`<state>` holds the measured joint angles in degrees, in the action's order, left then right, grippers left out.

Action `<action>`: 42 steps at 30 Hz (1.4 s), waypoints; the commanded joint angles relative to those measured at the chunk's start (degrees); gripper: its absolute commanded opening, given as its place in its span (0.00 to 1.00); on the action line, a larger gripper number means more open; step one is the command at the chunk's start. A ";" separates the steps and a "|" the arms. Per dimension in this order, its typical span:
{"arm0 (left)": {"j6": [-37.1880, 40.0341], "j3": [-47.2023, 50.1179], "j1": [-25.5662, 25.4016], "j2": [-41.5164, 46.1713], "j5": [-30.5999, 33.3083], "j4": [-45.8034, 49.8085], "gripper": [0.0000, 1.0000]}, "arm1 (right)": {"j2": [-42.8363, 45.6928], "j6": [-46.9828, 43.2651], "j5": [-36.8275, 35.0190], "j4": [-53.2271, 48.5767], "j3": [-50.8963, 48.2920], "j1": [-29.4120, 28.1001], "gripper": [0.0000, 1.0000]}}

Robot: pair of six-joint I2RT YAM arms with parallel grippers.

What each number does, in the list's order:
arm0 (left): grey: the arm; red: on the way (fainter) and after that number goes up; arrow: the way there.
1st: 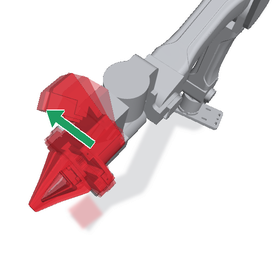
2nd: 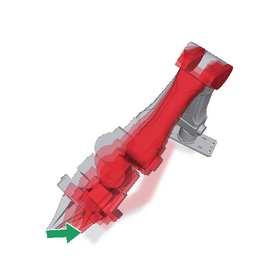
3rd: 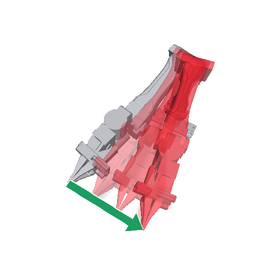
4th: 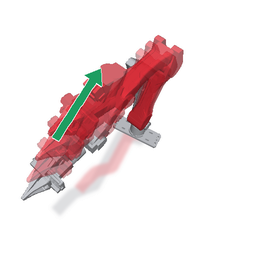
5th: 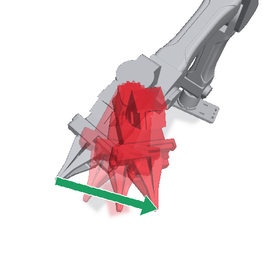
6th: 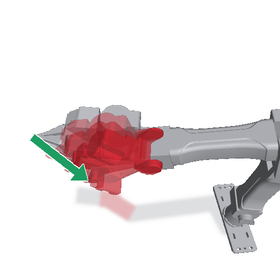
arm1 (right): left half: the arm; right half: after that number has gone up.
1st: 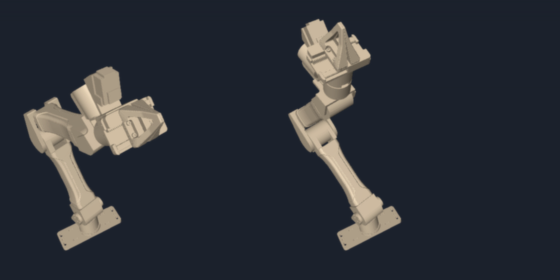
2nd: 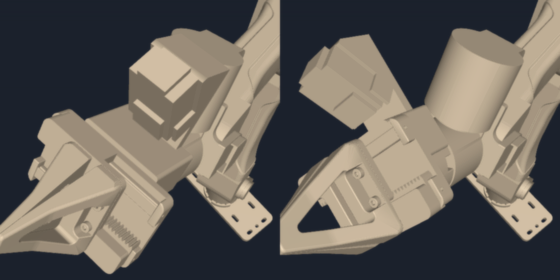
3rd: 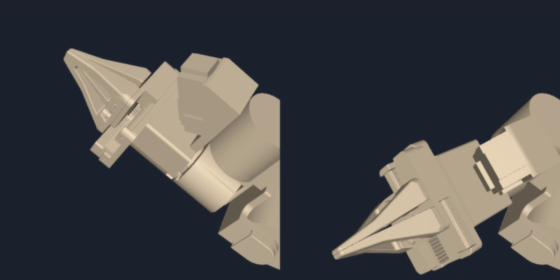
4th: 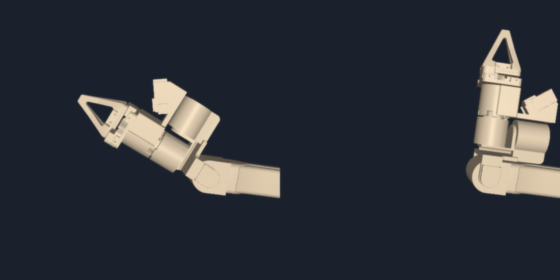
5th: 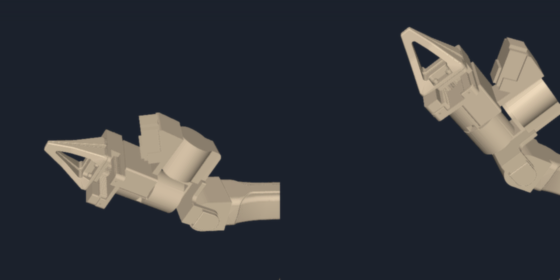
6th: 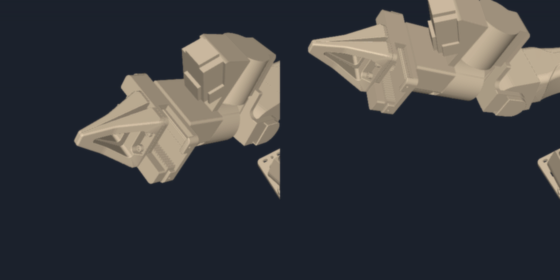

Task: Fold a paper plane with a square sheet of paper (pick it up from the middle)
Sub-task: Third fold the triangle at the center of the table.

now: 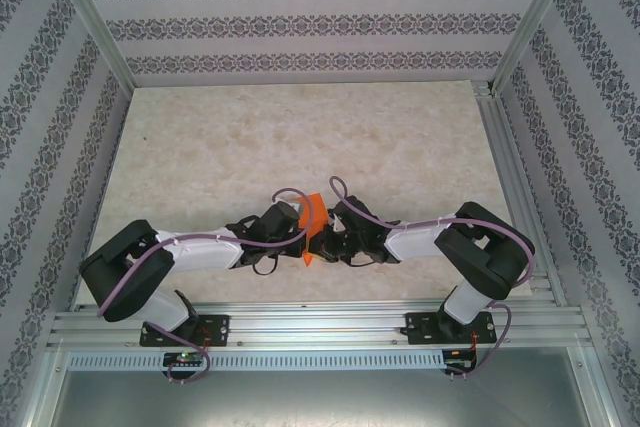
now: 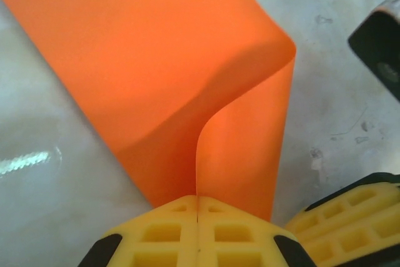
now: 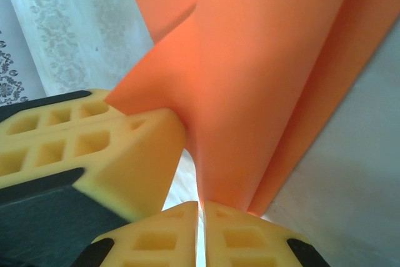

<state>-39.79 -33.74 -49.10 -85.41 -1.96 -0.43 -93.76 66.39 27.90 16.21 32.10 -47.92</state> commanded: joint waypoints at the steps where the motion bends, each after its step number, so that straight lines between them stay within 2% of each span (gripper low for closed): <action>1: 2.31 -1.96 1.11 -0.03 -1.34 -0.45 0.03 | -0.14 0.82 -1.16 2.10 -0.63 -0.51 0.11; 11: 3.49 -3.29 1.89 -3.47 -1.54 -0.50 0.02 | 1.70 1.82 -0.92 3.65 -1.75 -0.51 0.12; 24: 2.12 -1.03 2.08 -1.24 -0.98 -0.75 0.03 | 3.11 1.48 -0.56 2.34 -1.35 -0.51 0.13; 42: -3.88 2.33 2.08 -1.26 -3.33 -6.47 0.03 | 2.77 0.28 -0.52 0.75 -0.02 -0.15 0.14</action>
<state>-42.15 -32.60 -47.64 -87.64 -4.49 -4.03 -91.74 67.61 27.49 16.97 30.65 -47.90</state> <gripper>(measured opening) 0.066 0.136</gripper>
